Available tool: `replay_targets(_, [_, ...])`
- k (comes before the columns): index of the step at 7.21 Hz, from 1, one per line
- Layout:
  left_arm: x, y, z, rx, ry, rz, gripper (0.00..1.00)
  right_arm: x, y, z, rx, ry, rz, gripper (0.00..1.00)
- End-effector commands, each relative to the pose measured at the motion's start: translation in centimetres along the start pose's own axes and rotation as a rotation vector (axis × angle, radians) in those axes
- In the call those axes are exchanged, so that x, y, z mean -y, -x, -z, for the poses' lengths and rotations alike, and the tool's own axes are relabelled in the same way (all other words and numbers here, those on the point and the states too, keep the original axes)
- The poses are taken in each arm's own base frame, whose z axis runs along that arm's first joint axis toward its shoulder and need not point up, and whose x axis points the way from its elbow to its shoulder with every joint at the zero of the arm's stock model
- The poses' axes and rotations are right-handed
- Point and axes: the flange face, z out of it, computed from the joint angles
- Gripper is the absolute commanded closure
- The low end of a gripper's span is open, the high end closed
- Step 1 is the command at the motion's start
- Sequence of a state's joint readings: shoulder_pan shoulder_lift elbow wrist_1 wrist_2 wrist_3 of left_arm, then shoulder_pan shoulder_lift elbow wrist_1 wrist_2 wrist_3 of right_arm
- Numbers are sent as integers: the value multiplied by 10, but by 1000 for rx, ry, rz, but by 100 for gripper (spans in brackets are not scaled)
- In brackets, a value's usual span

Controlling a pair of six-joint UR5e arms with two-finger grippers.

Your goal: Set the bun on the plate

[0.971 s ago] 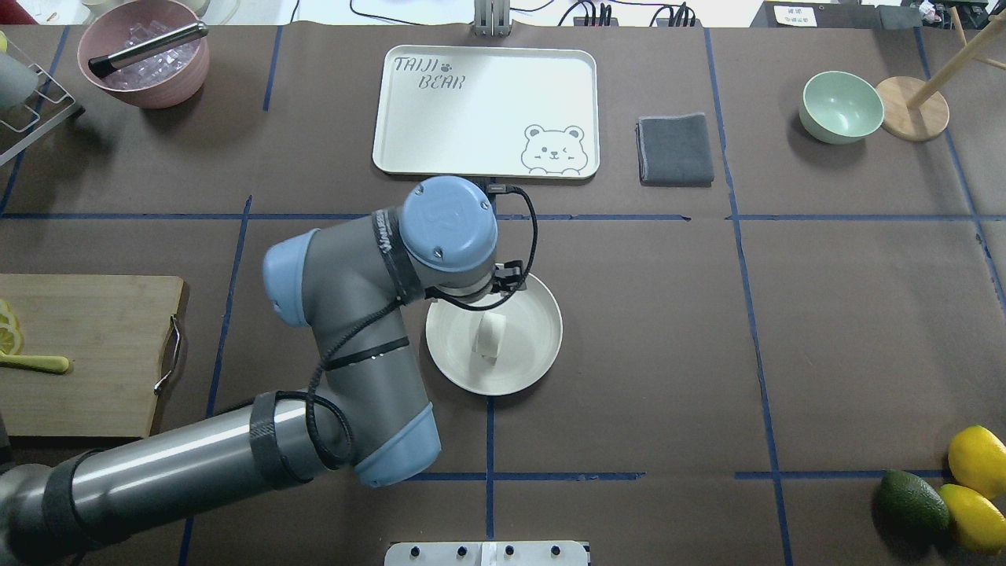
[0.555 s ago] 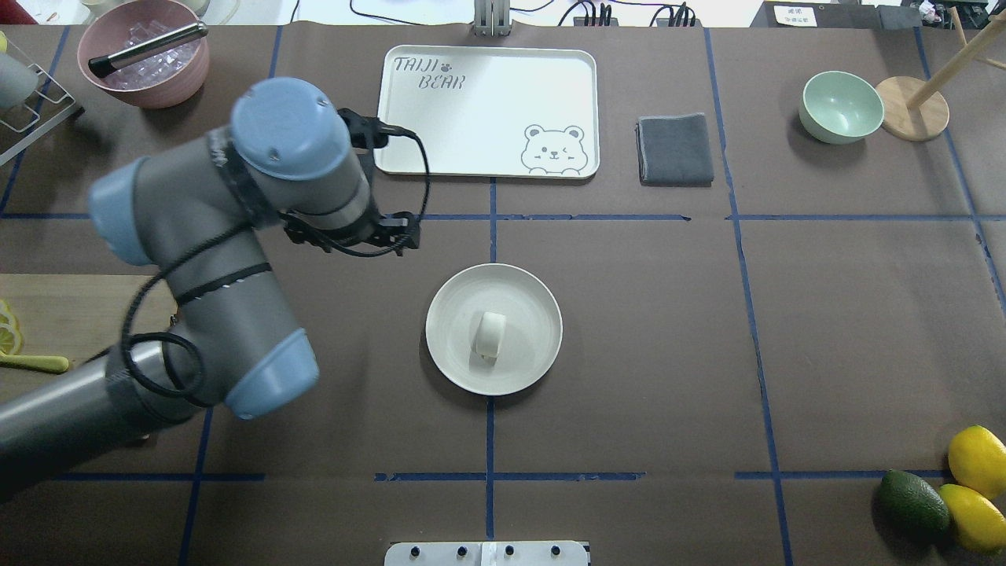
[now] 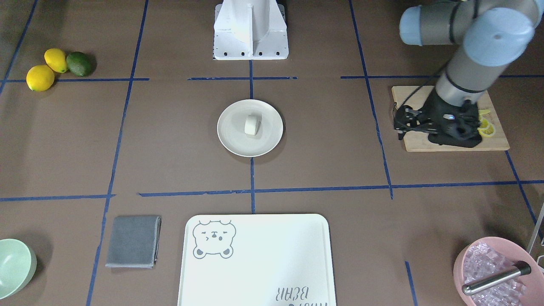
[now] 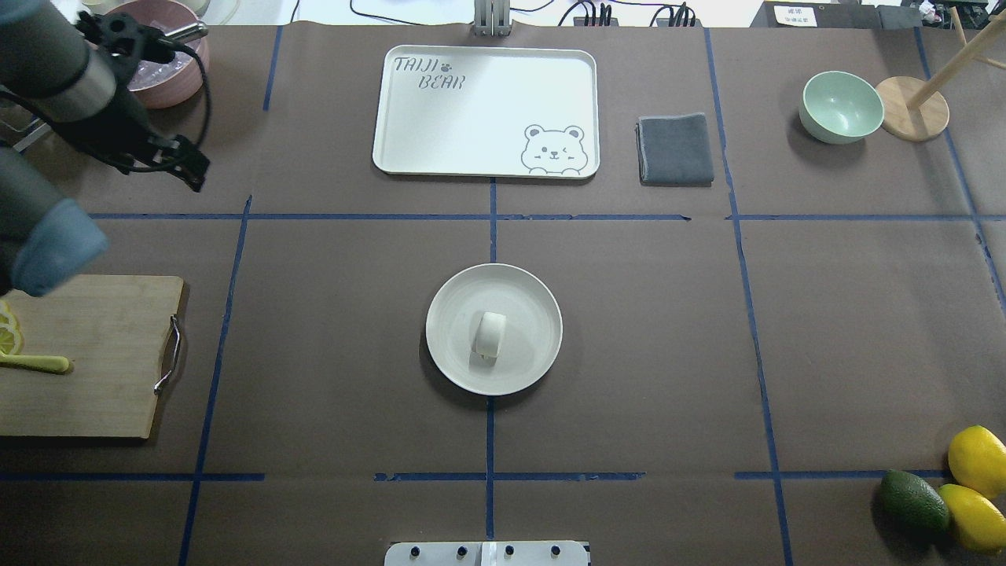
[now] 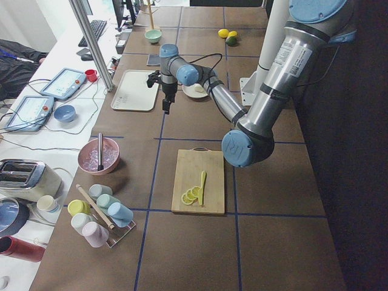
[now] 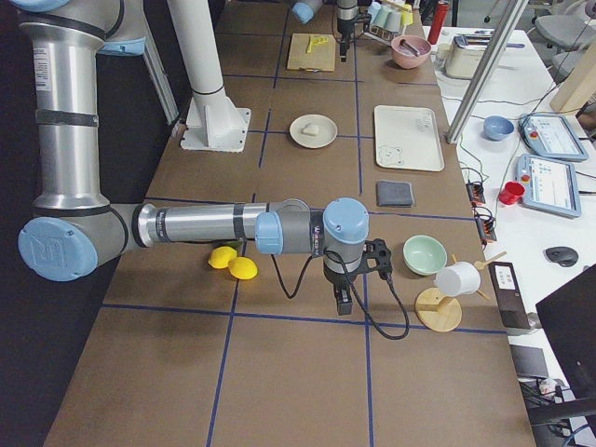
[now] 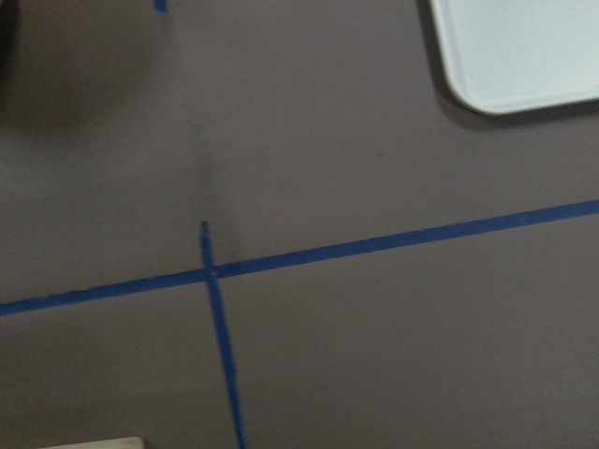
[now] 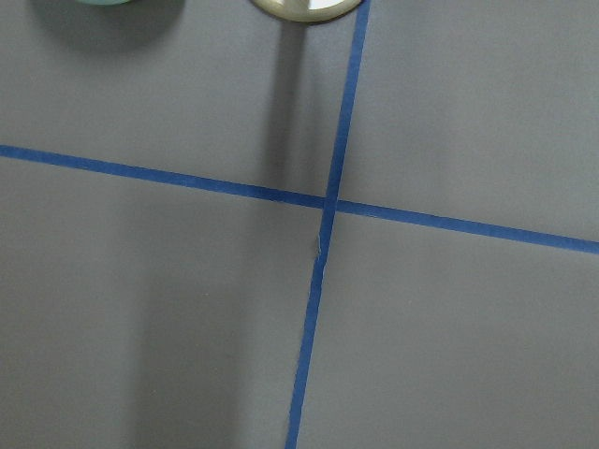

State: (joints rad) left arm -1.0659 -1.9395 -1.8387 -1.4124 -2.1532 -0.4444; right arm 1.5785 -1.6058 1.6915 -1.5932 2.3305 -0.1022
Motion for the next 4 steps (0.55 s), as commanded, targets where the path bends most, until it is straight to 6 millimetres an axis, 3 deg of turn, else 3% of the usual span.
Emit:
replay_targets(1, [-9, 150, 22, -12, 28, -30, 0, -8, -11, -13, 7, 27, -37, 0])
replay_targets(2, [-28, 220, 23, -27, 43, -19, 0, -13, -14, -17, 25, 35, -75, 0])
replay_targets(3, [-38, 275, 24, -53, 49, -23, 0, -13, -14, -14, 36, 28, -119, 0])
replay_targets(4, [-72, 333, 7, -74, 77, 32, 0, -12, -13, -14, 41, 26, -123, 0])
